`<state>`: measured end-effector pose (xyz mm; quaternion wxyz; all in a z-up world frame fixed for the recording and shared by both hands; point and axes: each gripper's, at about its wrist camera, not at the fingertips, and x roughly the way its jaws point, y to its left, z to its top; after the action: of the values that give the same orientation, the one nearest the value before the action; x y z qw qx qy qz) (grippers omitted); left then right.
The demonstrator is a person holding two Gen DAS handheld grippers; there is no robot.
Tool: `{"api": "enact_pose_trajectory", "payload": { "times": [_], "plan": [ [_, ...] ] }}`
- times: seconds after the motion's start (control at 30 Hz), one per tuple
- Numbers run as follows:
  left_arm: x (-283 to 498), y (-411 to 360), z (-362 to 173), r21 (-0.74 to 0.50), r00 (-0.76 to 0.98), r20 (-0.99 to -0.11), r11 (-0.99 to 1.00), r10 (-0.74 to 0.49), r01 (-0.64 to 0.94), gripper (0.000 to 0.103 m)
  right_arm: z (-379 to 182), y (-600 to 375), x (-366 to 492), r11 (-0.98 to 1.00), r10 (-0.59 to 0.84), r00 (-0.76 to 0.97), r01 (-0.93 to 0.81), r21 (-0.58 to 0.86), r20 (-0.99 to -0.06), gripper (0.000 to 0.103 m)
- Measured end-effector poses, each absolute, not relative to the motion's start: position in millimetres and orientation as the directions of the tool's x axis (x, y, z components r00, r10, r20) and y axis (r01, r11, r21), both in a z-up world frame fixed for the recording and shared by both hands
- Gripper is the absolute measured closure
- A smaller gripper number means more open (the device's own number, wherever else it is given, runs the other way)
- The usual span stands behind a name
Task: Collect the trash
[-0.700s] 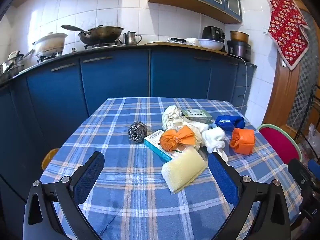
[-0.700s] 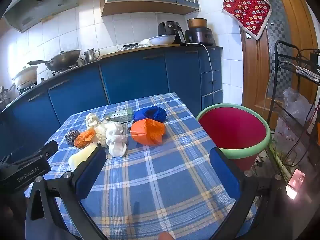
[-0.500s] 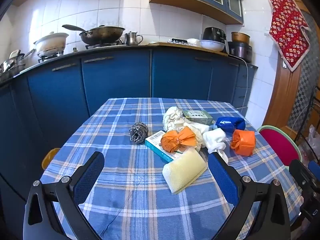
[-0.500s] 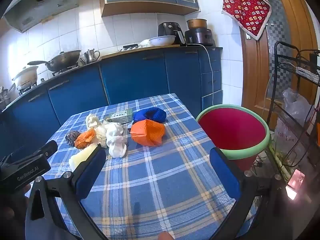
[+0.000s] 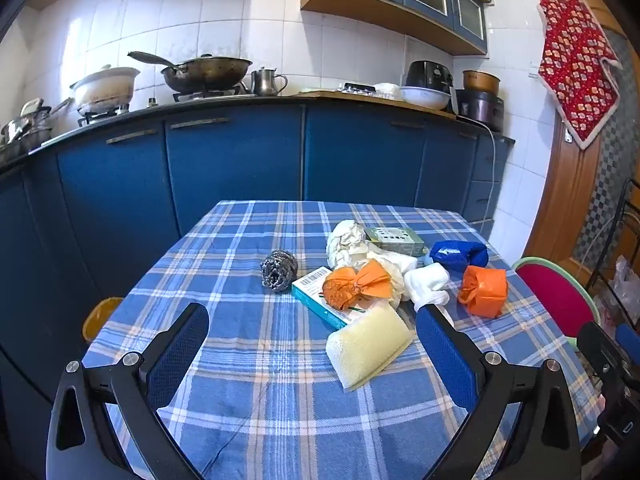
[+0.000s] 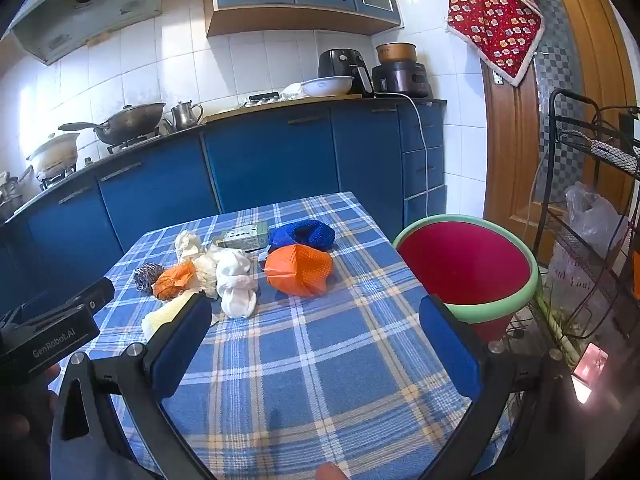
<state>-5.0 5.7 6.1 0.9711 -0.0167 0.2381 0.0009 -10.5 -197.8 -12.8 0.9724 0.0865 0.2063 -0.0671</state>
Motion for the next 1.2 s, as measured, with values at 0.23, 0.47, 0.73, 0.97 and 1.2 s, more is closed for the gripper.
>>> {"api": "enact_pose_trajectory", "payload": {
  "times": [0.23, 0.47, 0.73, 0.97, 1.2],
  "plan": [
    [-5.7, 5.2, 6.2, -0.034, 0.887, -0.462, 0.999, -0.006, -0.010, 0.000, -13.3, -196.9, -10.1, 0.975, -0.097, 0.906, 0.169, 0.142, -0.411, 0.001],
    [-6.3, 5.3, 7.3, -0.036, 0.888, -0.459, 0.999, -0.008, -0.010, 0.000, -13.2, -197.0, -10.4, 0.975, -0.097, 0.907, 0.169, 0.142, -0.410, 0.001],
    [-7.8, 9.0, 8.9, -0.044, 0.890, -0.457, 0.999, -0.011, -0.010, 0.000, -13.0, -196.9, -10.6, 0.975, -0.097, 0.907, 0.168, 0.143, -0.410, 0.001],
    [-7.8, 8.9, 8.5, -0.045, 0.890, -0.457, 0.999, -0.010, -0.011, 0.000, -13.5, -197.1, -10.8, 0.975, -0.097, 0.907, 0.169, 0.143, -0.410, 0.001],
    [-7.8, 8.8, 8.4, -0.045, 0.890, -0.456, 0.999, -0.011, -0.011, 0.000, -13.7, -197.1, -10.8, 0.975, -0.097, 0.907, 0.168, 0.143, -0.409, 0.001]
  ]
}}
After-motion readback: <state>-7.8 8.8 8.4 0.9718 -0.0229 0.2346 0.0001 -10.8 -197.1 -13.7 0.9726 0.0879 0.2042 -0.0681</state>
